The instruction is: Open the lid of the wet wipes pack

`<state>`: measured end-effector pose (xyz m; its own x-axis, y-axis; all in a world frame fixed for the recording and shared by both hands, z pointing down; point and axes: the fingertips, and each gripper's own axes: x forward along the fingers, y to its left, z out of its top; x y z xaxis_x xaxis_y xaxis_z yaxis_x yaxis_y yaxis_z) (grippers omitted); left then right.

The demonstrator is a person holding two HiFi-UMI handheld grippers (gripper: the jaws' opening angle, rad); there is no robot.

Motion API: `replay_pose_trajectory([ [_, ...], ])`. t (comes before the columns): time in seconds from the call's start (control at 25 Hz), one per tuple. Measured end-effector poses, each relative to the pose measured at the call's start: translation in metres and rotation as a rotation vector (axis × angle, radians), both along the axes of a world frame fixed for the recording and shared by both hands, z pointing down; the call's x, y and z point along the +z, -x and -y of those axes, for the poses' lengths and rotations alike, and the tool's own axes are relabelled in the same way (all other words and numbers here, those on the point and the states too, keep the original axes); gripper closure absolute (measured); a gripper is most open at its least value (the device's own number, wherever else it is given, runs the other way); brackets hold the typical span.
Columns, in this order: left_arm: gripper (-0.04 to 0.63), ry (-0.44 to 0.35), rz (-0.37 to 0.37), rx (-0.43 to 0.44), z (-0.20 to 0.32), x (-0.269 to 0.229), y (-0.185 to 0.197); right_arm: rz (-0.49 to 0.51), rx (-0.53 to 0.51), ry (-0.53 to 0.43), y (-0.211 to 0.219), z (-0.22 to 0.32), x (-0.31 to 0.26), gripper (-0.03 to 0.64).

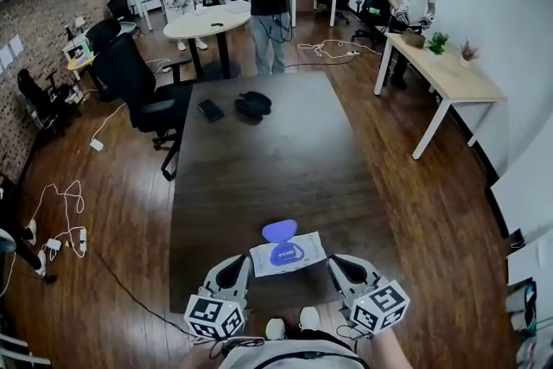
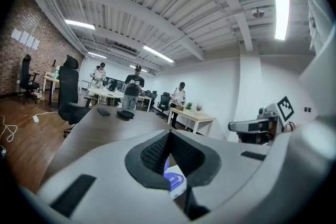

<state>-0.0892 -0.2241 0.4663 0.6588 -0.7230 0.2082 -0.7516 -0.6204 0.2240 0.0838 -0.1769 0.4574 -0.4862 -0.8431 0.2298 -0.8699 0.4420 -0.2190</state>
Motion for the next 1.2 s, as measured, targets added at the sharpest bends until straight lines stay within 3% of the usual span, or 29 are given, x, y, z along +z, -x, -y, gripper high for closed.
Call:
replay_pose_trajectory([
  [0.72, 0.594, 0.025, -0.020, 0.070, -0.035, 0.021, 0.013, -0.053, 0.031, -0.009, 0.032, -0.047, 0.004, 0.611],
  [1.2, 0.594, -0.016, -0.033, 0.037, -0.121, 0.005, -0.001, -0.078, -0.009, -0.056, 0.022, -0.127, -0.013, 0.611],
])
